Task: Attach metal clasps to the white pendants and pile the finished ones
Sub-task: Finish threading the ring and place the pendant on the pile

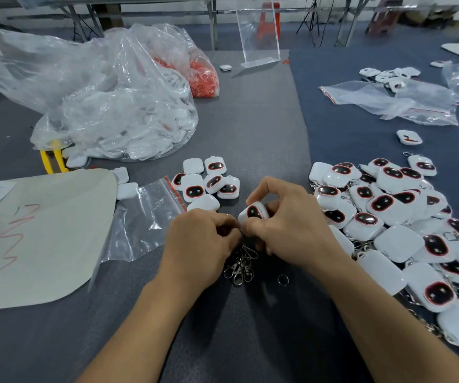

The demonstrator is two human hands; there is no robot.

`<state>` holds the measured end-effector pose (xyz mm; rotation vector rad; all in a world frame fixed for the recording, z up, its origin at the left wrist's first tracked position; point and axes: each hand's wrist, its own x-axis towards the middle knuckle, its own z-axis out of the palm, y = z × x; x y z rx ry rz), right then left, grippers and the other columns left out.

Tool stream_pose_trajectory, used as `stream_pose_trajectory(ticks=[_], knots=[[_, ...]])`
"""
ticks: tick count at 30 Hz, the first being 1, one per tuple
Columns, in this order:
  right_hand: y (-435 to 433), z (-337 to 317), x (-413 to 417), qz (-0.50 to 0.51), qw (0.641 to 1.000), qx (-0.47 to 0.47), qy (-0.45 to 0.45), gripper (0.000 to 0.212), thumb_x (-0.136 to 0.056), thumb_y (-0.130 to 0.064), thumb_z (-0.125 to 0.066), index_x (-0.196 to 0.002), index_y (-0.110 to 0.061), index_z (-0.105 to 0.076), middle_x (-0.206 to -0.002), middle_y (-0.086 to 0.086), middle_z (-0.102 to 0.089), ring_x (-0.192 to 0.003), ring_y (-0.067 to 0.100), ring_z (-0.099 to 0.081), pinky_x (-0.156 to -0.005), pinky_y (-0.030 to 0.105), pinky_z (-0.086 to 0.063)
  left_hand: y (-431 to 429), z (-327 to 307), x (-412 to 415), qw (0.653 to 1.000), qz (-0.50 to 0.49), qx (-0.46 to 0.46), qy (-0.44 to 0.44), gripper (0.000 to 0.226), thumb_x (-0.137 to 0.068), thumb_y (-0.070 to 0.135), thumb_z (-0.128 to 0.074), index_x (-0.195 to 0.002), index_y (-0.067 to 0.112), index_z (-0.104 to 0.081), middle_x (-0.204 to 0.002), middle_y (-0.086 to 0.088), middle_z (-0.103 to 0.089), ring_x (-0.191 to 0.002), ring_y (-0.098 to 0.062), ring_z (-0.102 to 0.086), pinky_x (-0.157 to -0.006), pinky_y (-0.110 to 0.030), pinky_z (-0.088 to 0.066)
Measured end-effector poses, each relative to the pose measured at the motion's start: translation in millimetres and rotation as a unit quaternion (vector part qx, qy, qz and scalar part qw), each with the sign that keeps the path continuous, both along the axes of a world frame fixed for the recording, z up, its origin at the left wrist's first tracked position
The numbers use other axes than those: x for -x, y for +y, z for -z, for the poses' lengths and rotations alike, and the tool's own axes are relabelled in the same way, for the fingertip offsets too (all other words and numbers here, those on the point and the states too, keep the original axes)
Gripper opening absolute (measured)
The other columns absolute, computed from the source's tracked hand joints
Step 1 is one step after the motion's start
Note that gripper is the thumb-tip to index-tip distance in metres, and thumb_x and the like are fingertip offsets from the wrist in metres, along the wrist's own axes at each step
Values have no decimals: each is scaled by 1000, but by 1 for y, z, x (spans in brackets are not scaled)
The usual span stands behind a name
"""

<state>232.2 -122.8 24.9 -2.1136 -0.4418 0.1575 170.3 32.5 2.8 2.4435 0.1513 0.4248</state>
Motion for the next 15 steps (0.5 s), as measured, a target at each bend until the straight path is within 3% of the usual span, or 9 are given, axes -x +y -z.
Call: stream_pose_trajectory(ticks=[3,6,10,15], knots=[[0,1,-6,41,975,-146,164,26,-76,4,-75,-88,-17,-64,-63,15,-70,-41,23,-60,-38,25,-41,0,0,1,999,-8,40,-34,14,-73,34,-73,-86,39,-73,-65,16,-66,-62,-5,-60,-56,-16,-41],[1,-2,-11,61,933,-244,258,22,-80,13,-67,-92,-4,-62,-58,15,-64,-38,22,-54,-34,23,-34,0,-1,-2,990,-20,128,-62,10,-71,29,-76,-78,36,-78,-64,18,-68,-57,-2,-61,-55,-14,-45],[-2,-6,-14,53,899,-290,323,18,-82,10,-62,-88,-7,-63,-59,10,-65,-36,18,-50,-33,21,-30,3,-3,-4,977,-8,199,-72,21,-74,19,-87,-77,38,-79,-70,16,-73,-64,-1,-67,-62,-17,-51],[-3,-8,-14,32,895,-304,326,17,-82,9,-62,-89,-7,-64,-62,11,-65,-37,18,-50,-35,20,-29,2,-6,-3,974,23,215,-62,3,-77,29,-80,-75,30,-78,-59,-1,-65,-55,-3,-51,-53,-26,-43]])
